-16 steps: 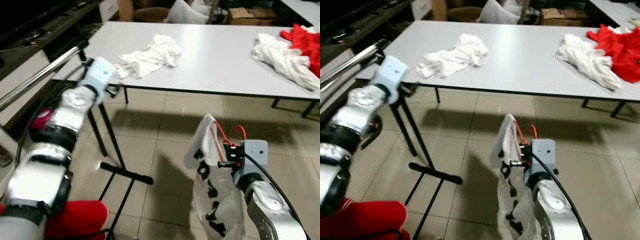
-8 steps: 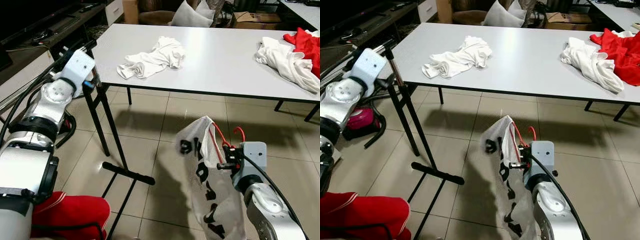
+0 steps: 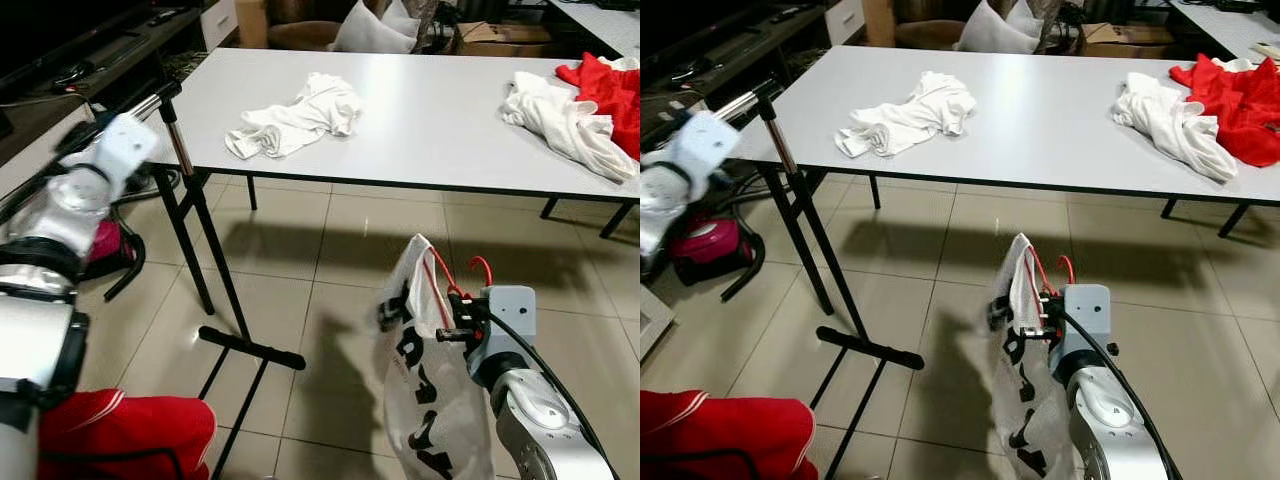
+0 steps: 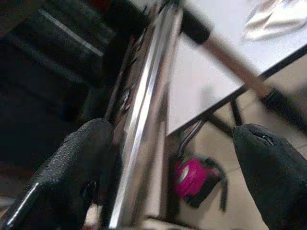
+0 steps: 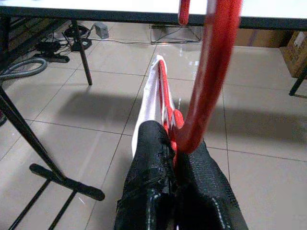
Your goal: Hang hanger
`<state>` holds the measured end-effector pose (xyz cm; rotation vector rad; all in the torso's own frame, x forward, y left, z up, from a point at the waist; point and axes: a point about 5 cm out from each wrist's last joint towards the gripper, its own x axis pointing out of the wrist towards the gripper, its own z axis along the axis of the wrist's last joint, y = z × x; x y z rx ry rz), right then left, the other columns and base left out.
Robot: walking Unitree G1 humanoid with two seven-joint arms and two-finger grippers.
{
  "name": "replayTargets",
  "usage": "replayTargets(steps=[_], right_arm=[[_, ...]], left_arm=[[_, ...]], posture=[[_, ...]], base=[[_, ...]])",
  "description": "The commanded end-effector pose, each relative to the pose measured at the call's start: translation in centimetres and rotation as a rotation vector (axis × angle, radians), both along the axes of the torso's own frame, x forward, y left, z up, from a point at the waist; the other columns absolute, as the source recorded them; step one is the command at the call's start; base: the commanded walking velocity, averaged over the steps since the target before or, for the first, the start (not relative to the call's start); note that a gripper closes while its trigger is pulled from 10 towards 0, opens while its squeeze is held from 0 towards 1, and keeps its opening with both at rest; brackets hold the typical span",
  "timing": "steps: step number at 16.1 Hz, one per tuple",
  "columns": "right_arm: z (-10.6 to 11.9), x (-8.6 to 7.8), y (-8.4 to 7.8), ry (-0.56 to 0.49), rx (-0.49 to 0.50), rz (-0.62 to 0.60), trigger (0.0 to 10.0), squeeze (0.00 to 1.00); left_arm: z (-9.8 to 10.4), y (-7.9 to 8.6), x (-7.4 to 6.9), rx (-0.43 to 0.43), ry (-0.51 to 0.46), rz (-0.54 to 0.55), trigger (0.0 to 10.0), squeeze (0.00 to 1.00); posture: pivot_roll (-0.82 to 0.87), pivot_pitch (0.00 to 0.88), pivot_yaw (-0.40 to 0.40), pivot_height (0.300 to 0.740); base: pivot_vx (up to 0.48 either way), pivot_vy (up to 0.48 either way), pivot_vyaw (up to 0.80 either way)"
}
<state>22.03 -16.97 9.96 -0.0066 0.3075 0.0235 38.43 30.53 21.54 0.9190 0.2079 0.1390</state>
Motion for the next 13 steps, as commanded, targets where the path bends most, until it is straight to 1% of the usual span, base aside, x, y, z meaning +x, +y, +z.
replayTargets(steps=[1, 4, 8, 10, 13], right_arm=[[0.9, 0.1, 0.3, -0.049, -0.006, 0.005, 10.0, 0.00], [0.9, 0.0, 0.2, -0.049, -0.006, -0.002, 10.0, 0.00], [0.9, 0.1, 0.2, -0.050, -0.005, -0.003, 10.0, 0.00], [0.9, 0.2, 0.4, -0.052, -0.003, 0.003, 10.0, 0.00], [0.9, 0.2, 0.4, -0.052, -0.003, 0.003, 10.0, 0.00]], left_arm=[[0.7, 0.8, -0.2, 0.031, -0.005, 0.035, 10.0, 0.00], [1.0, 3.1, -1.2, 0.080, 0.015, 0.116, 10.0, 0.00], [1.4, 4.4, -1.8, 0.105, 0.023, 0.162, 10.0, 0.00], [1.7, 5.3, -2.3, 0.131, 0.030, 0.186, 10.0, 0.00], [1.8, 5.4, -2.4, 0.136, 0.032, 0.189, 10.0, 0.00]], posture=[[-0.17, 0.000, 0.071, 0.740], [-0.17, 0.000, 0.077, 0.740], [-0.16, 0.000, 0.075, 0.740], [-0.15, 0.000, 0.071, 0.740], [-0.15, 0.000, 0.071, 0.740]], base=[[0.000, 0.000, 0.00], [0.000, 0.000, 0.00], [0.000, 0.000, 0.00], [0.000, 0.000, 0.00], [0.000, 0.000, 0.00]])
